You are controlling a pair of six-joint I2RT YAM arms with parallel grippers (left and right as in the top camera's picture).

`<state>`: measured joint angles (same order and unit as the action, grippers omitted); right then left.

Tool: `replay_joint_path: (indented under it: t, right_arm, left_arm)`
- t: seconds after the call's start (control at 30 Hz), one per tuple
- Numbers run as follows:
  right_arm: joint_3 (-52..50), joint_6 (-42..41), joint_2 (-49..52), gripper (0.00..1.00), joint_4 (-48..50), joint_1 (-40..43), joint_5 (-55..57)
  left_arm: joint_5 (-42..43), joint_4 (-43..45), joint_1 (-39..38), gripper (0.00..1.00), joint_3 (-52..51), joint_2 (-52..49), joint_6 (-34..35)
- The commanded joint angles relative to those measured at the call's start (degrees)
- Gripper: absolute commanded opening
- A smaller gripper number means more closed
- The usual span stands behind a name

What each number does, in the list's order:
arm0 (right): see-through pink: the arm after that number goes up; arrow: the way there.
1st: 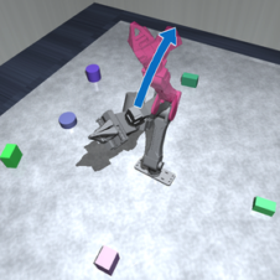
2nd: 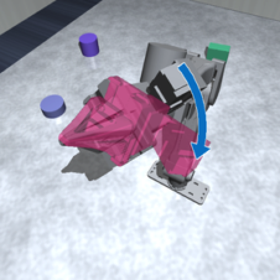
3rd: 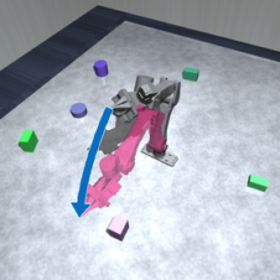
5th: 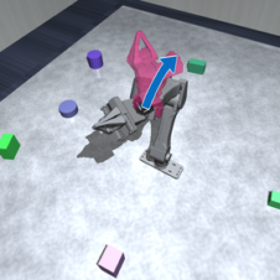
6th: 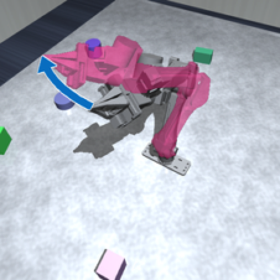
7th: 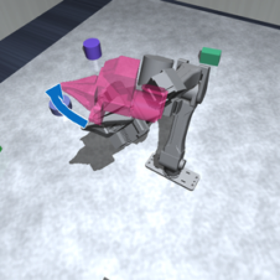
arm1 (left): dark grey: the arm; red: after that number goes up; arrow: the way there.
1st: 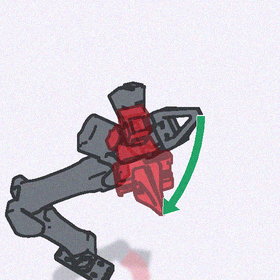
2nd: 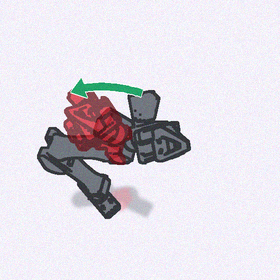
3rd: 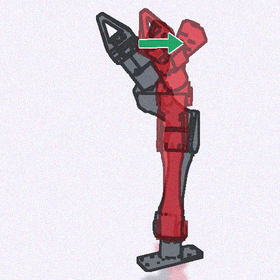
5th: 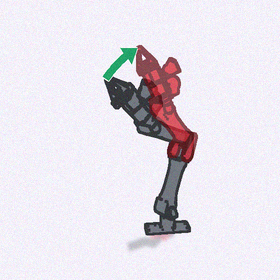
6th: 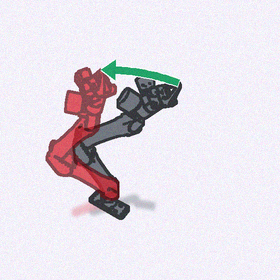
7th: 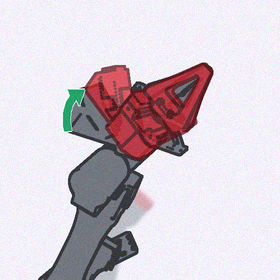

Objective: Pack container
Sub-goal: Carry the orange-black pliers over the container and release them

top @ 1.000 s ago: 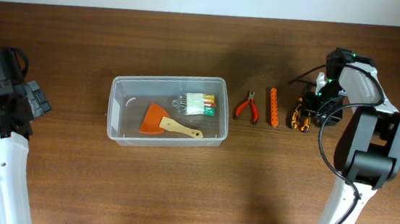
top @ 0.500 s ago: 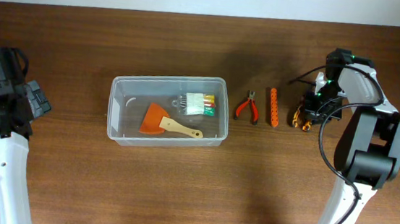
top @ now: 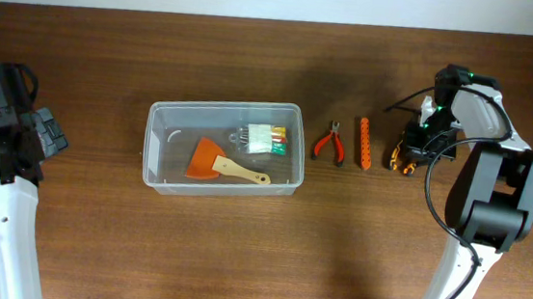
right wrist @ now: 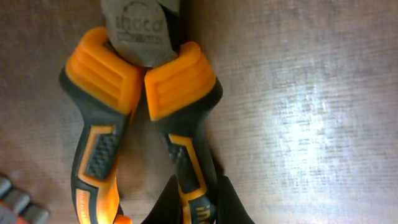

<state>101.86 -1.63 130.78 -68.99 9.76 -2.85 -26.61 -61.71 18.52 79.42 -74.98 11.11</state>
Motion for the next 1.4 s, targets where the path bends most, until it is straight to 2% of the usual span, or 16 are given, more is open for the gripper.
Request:
replay_joint_path:
  t: [0.0,0.07,0.2,0.33,0.6,0.8,0.87,1.03,1.17,1.37]
  right_arm:
    - [5.4,-0.7,-3.7,0.04,-1.6,-0.3,-0.6]
    - [10.7,-0.7,-8.5,0.04,-2.9,-2.3,-2.2]
    - [15.2,0.3,-13.4,0.04,-3.2,-6.2,-3.8]
    - [18.4,8.7,-17.4,0.04,-3.3,-13.4,-5.8]
    - [18.2,33.9,-17.9,0.04,-3.1,-32.2,-5.7]
    - [17.9,53.9,-13.5,0.04,-0.5,-40.0,-5.8]
    - [17.9,58.1,-11.2,0.04,2.6,-41.8,-5.8]
    - [17.9,58.8,-6.6,0.04,8.6,-44.5,-7.8]
    - [17.9,58.8,-3.7,0.04,10.2,-46.5,-12.0]
    - [17.9,58.6,0.3,0.04,12.5,-48.9,-12.2]
  left_arm:
    - [-0.6,-0.1,0.4,0.99,0.9,0.6,-0.7]
    - [-0.6,-0.1,0.4,0.99,0.9,0.6,-0.7]
    - [-0.6,-0.1,0.4,0.99,0.9,0.6,-0.7]
    - [-0.6,-0.1,0.4,0.99,0.9,0.6,-0.7]
    - [-0.6,-0.1,0.4,0.99,0.9,0.6,-0.7]
    - [-0.6,-0.1,0.4,0.99,0.9,0.6,-0.7]
    - [-0.6,-0.1,0.4,0.99,0.9,0.6,-0.7]
    - [-0.6,-0.1,0.4,0.99,0.9,0.6,-0.7]
    - [-0.6,-0.1,0.4,0.99,0.9,0.6,-0.7]
    - [-0.6,-0.1,0.4,0.99,0.9,0.6,-0.7]
